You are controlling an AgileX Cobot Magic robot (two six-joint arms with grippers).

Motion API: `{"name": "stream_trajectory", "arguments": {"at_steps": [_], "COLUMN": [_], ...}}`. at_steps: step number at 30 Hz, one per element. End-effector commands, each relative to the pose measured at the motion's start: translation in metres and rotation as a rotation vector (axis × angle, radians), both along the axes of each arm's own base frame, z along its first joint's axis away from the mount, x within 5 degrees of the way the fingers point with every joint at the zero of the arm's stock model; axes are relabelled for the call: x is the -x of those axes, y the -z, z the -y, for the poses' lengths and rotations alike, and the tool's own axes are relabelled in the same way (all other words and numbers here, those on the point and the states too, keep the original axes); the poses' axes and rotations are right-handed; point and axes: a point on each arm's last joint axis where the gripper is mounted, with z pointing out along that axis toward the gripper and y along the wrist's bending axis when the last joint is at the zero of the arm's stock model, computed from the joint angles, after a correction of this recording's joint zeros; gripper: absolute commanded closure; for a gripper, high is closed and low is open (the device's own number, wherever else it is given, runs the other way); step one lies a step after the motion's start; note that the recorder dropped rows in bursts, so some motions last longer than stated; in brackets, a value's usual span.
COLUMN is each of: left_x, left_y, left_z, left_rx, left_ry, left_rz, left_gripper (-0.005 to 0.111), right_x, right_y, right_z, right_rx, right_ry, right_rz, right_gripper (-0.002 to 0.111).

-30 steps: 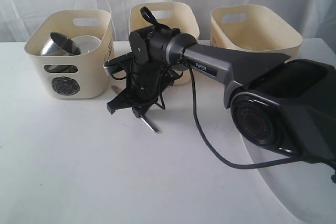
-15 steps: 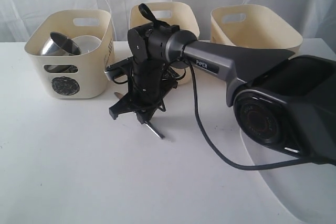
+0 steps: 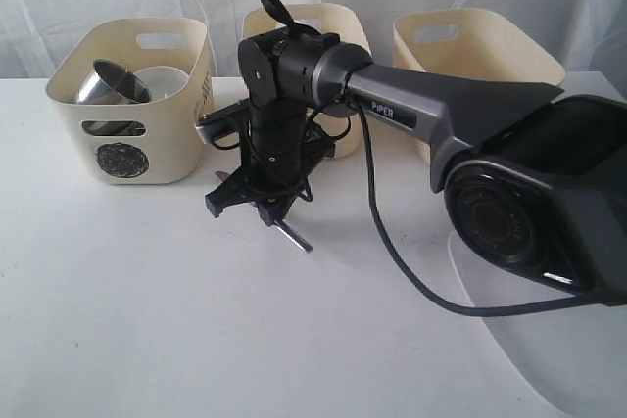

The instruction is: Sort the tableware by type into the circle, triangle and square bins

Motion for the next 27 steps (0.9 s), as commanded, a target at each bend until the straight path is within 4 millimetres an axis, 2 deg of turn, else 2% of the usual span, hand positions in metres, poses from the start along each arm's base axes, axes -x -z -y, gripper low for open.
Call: {"name": "stream_trajectory", "arguments": {"at_steps": [1,5,10,13,16,27], "left_x": [0.000,0.000,0.000,0.000,0.000,0.000], "left_y": [0.001,0.001,0.001,0.001,0.001,0.001], "left_z": [0.001,0.001,0.001,0.001,0.001,0.001], "left_rx": [0.005,0.005,0.005,0.005,0.005,0.005], "left_ry": [0.007,0.007,0.007,0.007,0.007,0.007], "left_rz": [0.001,0.001,0.001,0.001,0.001,0.001], "left_gripper": [0.107,0.107,0.107,0.107,0.107,0.107], "right_x": [0.004,0.008,0.022,0.026,0.021,-0.016], "right_y": [-0.027,-0.055,-0.119,-0.147,-0.158,-0.167], "right_z": [0.005,0.008,0.017,0.030,0.039,0.063], "right_rx": [0.019,-0.004,-0.069,-0.057,-0.077,-0.216], "right_ry": [-0.026,-0.032,-0.025,-0.013,0.021,0.164], "right_rz": [0.034,0.087,0.200,0.275,0.335,0.564], "right_gripper": [0.108,0.108,0.108,0.108,0.108,0.108]}}
